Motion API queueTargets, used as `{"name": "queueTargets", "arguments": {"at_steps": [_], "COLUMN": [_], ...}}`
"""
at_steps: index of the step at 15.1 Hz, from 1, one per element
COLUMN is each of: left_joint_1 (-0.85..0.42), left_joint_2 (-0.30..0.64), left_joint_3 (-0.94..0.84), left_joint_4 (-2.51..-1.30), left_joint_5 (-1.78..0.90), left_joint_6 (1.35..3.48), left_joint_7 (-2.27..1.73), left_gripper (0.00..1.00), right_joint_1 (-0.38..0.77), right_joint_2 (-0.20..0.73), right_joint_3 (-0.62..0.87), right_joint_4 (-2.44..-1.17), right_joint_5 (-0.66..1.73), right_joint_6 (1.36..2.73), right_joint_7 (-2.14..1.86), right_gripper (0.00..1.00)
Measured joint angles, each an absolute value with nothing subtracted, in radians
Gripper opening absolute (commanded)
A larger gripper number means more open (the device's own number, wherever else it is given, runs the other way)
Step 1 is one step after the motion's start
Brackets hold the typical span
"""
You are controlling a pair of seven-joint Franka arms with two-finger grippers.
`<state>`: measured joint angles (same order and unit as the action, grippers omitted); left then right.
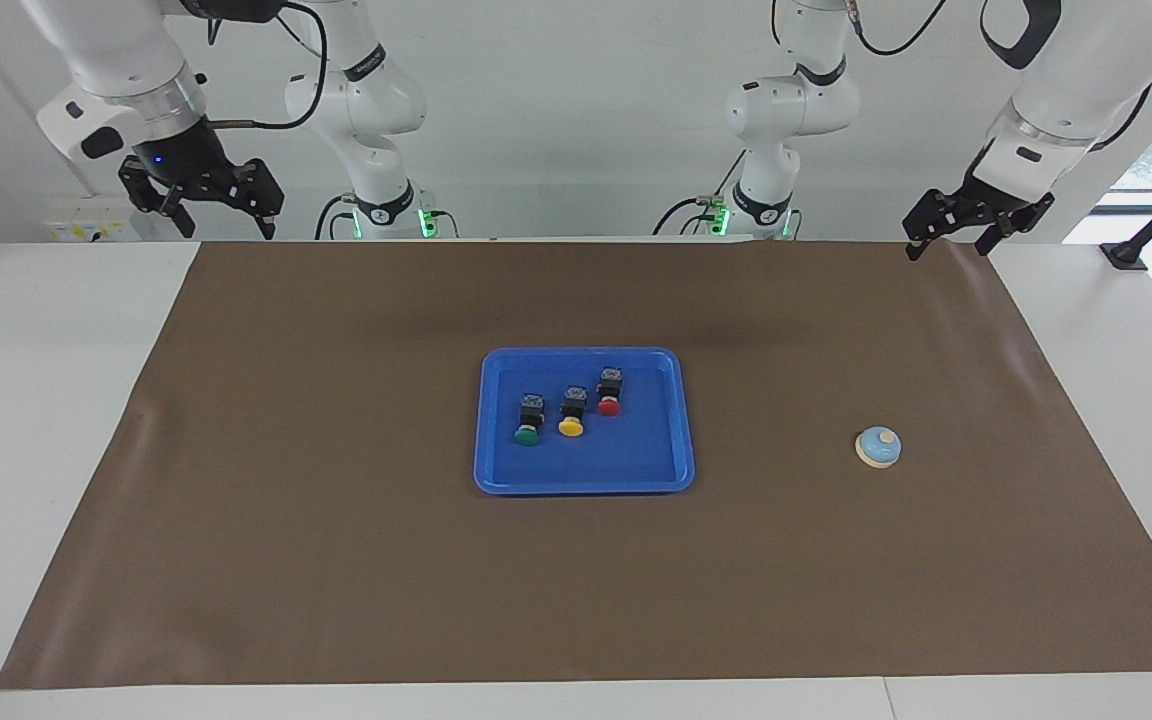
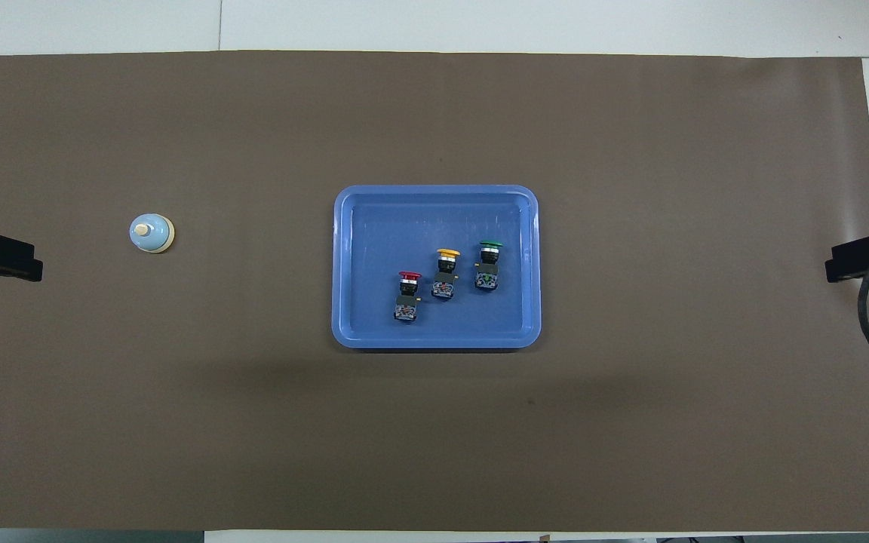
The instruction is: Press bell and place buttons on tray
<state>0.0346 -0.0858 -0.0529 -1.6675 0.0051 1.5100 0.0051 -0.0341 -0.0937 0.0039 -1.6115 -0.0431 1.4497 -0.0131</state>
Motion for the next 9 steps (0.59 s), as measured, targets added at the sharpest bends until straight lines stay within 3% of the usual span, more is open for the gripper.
{"name": "queueTargets", "arguments": {"at_steps": [9], "left_joint_1": [0.03], "left_joint_2": [-0.086], "left_joint_3": [-0.055], "left_joint_4": [-1.667], "left_joint_5": [-0.036], "left_joint_6": [1.495], "left_joint_7": [0.005], "left_gripper": [1.0], "right_joint_1": [-0.034], "right_joint_2": [-0.094], "right_joint_3": [0.004], "right_joint_4": [-1.611], "right_joint_5": [-0.043], "right_joint_6": [1.45], "right_joint_7": [-0.013], "right_gripper": [1.0]}}
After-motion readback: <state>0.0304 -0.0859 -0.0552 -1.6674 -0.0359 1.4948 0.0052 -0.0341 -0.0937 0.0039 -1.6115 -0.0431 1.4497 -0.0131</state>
